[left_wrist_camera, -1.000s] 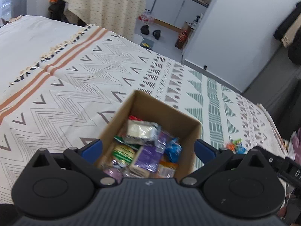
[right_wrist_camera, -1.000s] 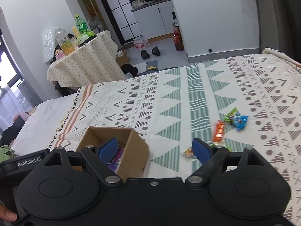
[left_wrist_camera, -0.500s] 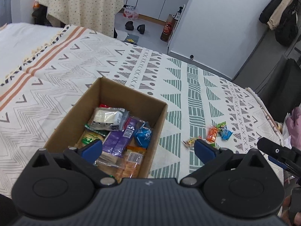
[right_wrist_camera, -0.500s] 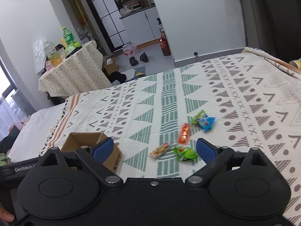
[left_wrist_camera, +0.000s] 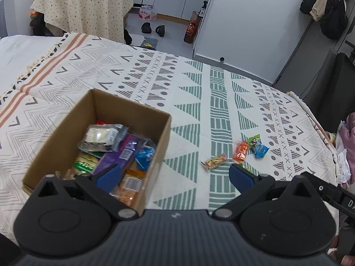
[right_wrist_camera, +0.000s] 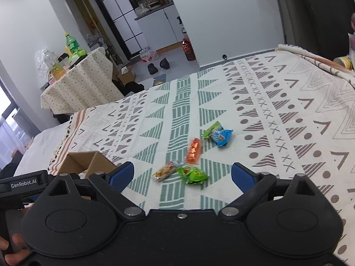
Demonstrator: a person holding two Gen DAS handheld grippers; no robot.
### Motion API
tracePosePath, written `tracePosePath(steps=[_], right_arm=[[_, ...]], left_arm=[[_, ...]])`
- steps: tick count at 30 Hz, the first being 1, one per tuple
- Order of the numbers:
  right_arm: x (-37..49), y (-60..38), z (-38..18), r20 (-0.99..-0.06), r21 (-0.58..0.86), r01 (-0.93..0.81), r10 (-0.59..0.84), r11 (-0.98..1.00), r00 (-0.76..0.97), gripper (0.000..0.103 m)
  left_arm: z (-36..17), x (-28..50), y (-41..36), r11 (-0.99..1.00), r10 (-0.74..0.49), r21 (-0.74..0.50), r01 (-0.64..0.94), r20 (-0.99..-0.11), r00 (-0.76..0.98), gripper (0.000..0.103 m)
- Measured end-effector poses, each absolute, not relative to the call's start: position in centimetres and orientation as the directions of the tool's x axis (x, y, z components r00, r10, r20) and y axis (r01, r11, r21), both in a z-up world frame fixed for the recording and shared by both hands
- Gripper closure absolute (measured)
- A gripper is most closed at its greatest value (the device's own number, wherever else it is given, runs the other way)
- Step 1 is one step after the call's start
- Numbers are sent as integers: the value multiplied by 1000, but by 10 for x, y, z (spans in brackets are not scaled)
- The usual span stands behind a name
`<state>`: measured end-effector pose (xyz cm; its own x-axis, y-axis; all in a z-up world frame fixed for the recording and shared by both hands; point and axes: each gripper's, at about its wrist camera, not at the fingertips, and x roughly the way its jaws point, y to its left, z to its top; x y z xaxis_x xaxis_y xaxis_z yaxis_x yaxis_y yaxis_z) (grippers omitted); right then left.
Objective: Organize snacks
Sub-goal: 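Withdraw both tools from the box toward the remaining snacks, then grasp the yellow candy bar with the left tool while the right tool grasps the green packet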
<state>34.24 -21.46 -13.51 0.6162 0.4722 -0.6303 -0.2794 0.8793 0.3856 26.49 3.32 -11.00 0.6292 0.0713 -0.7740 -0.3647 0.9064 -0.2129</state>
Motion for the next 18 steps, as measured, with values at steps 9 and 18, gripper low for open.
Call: tracePosePath(steps=[9, 18], right_arm=[[351, -232, -171, -646, 416, -245, 474, 876, 598, 9], [368, -233, -201, -667, 433, -223, 477, 873, 573, 22]], left_arm=[[-125, 283, 4, 929, 36, -205, -309, -781, 624, 0], [-149, 306, -18, 943, 6, -204, -262, -778, 629, 10]])
